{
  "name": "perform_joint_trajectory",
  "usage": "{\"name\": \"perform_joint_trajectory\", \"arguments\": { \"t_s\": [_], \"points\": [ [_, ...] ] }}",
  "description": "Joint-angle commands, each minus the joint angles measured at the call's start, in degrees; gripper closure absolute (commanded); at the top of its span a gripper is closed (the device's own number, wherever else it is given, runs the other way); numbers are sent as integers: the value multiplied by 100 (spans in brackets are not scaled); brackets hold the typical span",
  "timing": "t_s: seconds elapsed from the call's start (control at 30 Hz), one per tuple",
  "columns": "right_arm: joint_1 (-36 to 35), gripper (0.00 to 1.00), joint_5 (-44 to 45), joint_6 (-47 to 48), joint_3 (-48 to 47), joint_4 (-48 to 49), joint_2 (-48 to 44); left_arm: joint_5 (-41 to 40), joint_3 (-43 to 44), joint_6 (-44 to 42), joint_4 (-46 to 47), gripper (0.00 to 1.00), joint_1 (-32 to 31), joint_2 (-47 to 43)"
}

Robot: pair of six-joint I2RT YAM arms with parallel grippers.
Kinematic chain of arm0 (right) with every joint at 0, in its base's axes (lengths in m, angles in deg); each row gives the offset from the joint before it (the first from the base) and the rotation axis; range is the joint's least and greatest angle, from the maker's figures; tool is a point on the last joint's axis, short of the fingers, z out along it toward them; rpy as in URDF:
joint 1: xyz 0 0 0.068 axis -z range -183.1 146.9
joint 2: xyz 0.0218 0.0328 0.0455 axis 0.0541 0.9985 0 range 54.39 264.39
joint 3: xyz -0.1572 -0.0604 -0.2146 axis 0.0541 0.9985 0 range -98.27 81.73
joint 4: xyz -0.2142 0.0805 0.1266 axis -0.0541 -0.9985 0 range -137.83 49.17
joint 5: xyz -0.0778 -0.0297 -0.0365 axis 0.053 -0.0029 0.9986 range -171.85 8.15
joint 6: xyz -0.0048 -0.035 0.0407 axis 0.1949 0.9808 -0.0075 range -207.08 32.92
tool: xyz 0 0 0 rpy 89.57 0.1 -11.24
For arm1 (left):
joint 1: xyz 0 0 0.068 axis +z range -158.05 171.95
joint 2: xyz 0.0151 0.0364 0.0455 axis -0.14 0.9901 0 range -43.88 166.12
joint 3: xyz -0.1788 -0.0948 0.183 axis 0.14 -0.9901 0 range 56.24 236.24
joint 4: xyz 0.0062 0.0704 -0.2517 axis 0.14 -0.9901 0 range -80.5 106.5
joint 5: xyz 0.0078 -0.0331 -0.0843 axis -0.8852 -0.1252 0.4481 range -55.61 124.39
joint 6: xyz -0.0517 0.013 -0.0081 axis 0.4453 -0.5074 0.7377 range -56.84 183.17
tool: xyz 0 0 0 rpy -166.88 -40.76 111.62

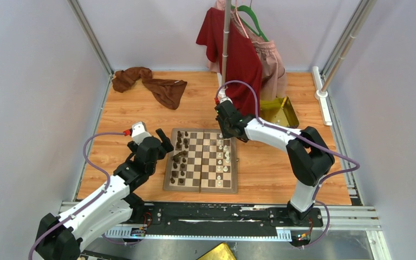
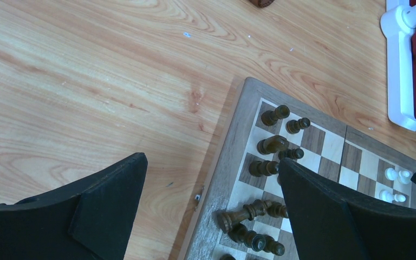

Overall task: Set up the chess pieces on the board
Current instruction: Place the chess piece on the chessboard.

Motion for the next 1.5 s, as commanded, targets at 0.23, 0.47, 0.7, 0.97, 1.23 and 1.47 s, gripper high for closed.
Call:
{"name": "perform_joint_trajectory", "arguments": {
  "t_s": [0.23,0.47,0.7,0.97,1.23,1.47],
  "points": [
    [-92,70,141,143,-61,-111,-314,-169,46,-9,129,0,30,-19],
    [-112,70,316,250,-15,-159,-597,-163,93,-9,92,0,30,-61],
    [-144,70,423,361,34,-228,-916,-137,81,9,-7,0,33,-100],
    [-144,71,457,402,138,-197,-1202,157,220,-277,-278,0,30,-340],
    [-145,71,475,396,255,-182,-1360,813,680,-1048,-763,0,30,-319],
    [-145,71,700,394,373,-217,-1575,1046,898,-1142,-1165,0,32,-338]
  ]
}}
